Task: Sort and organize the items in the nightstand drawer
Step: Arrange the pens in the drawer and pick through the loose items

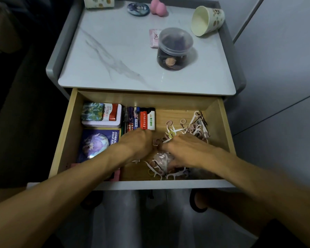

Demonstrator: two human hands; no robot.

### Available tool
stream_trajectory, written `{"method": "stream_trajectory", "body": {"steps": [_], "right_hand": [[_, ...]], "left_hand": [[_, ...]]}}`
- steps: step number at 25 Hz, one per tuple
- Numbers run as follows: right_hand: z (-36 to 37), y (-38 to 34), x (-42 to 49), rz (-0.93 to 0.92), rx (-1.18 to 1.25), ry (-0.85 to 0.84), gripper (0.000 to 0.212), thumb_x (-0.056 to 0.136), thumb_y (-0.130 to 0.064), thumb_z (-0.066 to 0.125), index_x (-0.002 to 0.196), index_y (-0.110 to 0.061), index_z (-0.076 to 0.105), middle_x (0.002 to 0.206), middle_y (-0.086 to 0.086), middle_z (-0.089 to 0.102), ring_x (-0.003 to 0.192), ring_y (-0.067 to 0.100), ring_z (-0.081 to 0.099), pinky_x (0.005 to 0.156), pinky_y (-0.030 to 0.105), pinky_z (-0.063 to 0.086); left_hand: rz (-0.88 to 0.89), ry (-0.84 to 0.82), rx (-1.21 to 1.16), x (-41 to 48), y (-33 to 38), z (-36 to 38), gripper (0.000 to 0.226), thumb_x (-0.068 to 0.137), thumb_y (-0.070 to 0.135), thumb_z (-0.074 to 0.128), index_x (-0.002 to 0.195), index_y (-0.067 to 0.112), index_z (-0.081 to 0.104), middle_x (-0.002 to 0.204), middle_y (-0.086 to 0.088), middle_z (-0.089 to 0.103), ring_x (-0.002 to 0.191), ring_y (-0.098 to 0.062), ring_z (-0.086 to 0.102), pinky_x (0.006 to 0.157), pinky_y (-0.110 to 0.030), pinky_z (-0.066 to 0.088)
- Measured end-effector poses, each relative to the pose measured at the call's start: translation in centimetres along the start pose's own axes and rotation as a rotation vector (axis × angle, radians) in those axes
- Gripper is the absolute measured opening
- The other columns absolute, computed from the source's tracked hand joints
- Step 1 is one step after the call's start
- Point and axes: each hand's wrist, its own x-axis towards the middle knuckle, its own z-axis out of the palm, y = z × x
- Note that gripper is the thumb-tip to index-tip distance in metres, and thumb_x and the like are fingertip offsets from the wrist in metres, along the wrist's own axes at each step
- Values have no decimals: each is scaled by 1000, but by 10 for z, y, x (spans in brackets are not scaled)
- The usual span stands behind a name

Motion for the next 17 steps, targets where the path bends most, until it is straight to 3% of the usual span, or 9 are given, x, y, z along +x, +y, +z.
{"method": "stream_trajectory", "body": {"steps": [4, 7, 9, 12, 14, 17], "right_hand": [[-13, 29, -10, 157, 180, -12, 16, 82, -38, 74, 86, -29, 61, 80, -13, 56, 79, 8, 58, 79, 28, 48], [-26, 52, -17, 237, 254, -34, 23, 82, -35, 75, 70, -30, 56, 75, -11, 59, 76, 10, 57, 74, 31, 48], [-30, 59, -19, 242, 300, -53, 15, 82, -32, 77, 75, -25, 66, 76, -10, 63, 74, 9, 57, 70, 30, 44], [-33, 65, -20, 211, 379, -123, 7, 81, -30, 77, 85, -25, 75, 82, -15, 67, 80, 3, 59, 76, 30, 46], [-36, 69, -23, 239, 389, -97, 19, 82, -32, 77, 99, -24, 75, 98, -14, 68, 88, 6, 59, 84, 32, 49], [-39, 70, -27, 369, 198, 30, 45, 82, -37, 75, 124, -26, 61, 116, -5, 63, 93, 12, 54, 76, 27, 41]], "left_hand": [[41, -22, -64, 1, -1, 2, 23, 97, 21, 49, 114, 13, 63, 116, -11, 65, 104, -25, 62, 87, -34, 49], [40, -28, -72, 3, -2, 4, 24, 96, 24, 54, 116, 15, 63, 114, -8, 66, 102, -25, 63, 90, -40, 53], [51, -27, -71, 4, -1, 5, 22, 95, 26, 56, 112, 16, 66, 108, -6, 68, 95, -23, 65, 85, -38, 54], [49, -14, -90, 3, 1, 7, 21, 95, 24, 56, 111, 14, 66, 105, -6, 68, 91, -21, 64, 77, -31, 51], [35, 18, -99, 3, 3, 6, 25, 95, 22, 55, 117, 13, 63, 112, -10, 66, 97, -25, 63, 79, -32, 49], [28, 81, -126, 2, 5, 4, 30, 96, 19, 50, 125, 11, 55, 115, -14, 64, 98, -27, 61, 78, -32, 47]]}}
